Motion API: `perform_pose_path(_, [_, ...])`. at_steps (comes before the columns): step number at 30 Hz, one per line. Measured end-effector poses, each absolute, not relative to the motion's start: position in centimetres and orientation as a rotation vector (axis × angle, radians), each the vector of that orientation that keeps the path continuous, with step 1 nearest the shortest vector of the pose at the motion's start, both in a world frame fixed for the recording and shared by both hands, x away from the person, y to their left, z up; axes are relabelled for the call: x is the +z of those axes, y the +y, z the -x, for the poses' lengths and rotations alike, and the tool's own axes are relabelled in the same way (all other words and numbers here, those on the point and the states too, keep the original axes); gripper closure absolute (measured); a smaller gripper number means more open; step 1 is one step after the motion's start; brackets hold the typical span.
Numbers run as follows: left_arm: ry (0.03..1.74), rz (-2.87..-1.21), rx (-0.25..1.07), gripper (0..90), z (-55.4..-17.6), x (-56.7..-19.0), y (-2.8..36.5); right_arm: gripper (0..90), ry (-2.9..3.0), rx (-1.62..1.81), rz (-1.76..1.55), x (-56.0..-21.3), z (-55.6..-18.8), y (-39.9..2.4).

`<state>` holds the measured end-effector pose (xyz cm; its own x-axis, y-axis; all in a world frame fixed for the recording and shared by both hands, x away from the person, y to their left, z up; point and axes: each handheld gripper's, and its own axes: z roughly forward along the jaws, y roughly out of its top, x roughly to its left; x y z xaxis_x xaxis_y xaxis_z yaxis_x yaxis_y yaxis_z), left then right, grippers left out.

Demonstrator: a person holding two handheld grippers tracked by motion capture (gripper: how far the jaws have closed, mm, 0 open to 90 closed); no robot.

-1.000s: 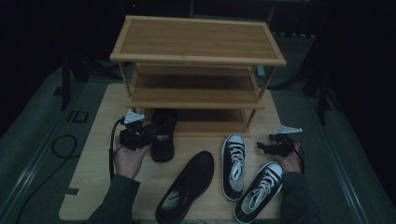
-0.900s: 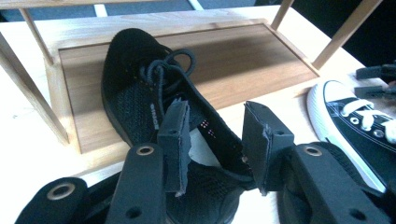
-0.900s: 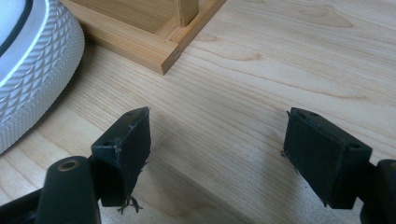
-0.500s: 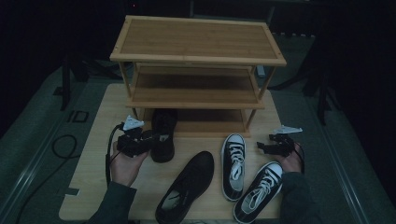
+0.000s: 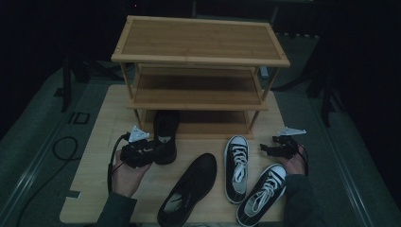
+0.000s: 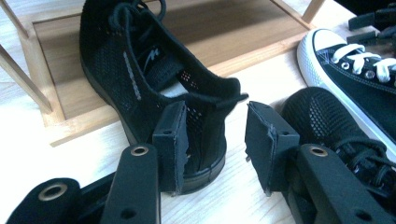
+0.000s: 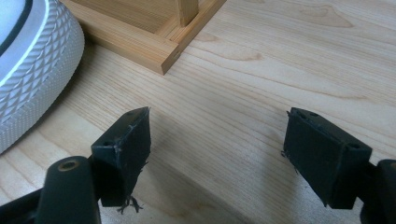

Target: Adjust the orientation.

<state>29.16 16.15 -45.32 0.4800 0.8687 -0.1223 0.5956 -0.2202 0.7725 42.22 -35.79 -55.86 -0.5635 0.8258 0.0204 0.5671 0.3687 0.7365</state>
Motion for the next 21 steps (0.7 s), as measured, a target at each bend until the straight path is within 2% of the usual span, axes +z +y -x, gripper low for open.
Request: perform_pose_path(21, [1.265,-1.988,0.382,57.4,-28.9,-48.3,16.2,22.8,2.283,1.019,-1.217,-55.9,-42.2,-35.8])
